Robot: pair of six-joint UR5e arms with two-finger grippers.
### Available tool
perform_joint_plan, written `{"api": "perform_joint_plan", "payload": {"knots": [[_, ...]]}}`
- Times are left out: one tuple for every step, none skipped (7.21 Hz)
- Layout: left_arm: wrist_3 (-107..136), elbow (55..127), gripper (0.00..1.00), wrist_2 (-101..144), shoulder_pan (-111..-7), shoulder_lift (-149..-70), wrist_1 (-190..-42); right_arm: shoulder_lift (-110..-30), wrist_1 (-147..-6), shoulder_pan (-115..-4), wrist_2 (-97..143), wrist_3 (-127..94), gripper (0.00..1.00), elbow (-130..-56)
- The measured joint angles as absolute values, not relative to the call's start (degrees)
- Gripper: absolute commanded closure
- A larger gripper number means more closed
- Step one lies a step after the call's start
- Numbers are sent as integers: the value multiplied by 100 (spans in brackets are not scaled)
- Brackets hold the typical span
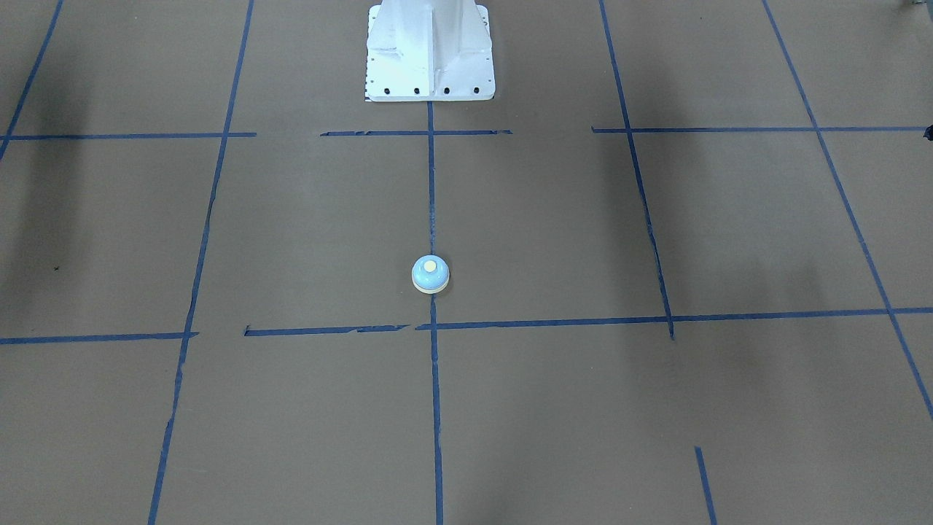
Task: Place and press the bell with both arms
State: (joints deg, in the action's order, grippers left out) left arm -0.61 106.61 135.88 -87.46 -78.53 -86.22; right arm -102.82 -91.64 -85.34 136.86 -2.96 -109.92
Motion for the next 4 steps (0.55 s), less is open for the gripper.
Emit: {"api": "perform_joint_plan", "payload": {"knots": [[-73, 10760, 0, 13649, -8753, -7792, -8648, -10278, -9166, -8530, 13689, -298, 0, -10989], [-74, 10907, 0, 13672, -8751, -7747, -8677, -10276, -9169, -8528, 13698, -301, 0, -10988], [-67, 10999, 0, 13688, -8752, -7731, -8704, -10276, -9172, -8526, 13706, -304, 0, -10987], [-62, 11111, 0, 13695, -8766, -7618, -8734, -10279, -9173, -8526, 13711, -305, 0, -10987]]}}
